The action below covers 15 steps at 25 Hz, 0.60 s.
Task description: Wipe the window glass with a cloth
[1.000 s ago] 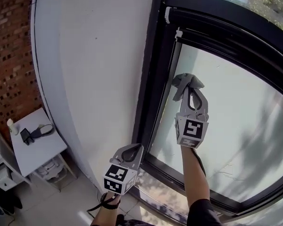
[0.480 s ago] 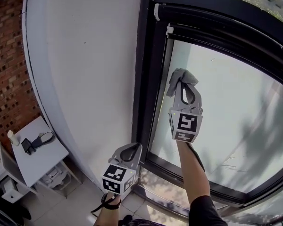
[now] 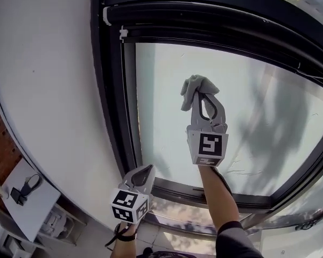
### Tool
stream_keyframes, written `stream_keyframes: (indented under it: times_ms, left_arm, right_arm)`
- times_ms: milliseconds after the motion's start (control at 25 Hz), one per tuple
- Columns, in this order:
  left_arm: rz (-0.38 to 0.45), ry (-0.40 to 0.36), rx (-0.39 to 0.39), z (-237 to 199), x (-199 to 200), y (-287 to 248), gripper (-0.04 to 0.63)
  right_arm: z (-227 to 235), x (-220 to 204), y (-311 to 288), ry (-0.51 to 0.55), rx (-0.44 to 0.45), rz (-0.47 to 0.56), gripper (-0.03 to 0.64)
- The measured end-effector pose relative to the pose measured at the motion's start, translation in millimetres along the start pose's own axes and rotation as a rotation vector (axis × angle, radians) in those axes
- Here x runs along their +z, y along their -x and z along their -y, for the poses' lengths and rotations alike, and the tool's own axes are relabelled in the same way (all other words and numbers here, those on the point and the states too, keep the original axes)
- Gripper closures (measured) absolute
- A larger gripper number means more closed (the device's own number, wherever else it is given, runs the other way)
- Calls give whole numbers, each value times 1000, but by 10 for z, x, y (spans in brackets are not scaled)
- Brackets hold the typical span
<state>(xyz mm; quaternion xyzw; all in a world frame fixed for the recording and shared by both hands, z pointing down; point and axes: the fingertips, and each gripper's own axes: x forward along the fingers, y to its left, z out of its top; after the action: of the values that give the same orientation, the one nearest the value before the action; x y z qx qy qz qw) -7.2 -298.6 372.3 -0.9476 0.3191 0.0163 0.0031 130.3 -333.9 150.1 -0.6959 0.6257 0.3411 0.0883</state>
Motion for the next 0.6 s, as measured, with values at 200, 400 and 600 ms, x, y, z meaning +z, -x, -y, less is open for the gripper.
stream_keyframes:
  times_ms: [200, 400, 600]
  left_arm:
    - [-5, -10, -86, 414, 16, -291, 589]
    - [-13, -17, -144, 745, 29, -537, 589]
    - [-15, -37, -212, 1095, 62, -710, 589]
  right_arm:
    - [582, 1, 286, 24, -74, -15, 603]
    - [1070, 1, 536, 9, -122, -24, 602]
    - [1474, -27, 741, -15, -173, -44, 602]
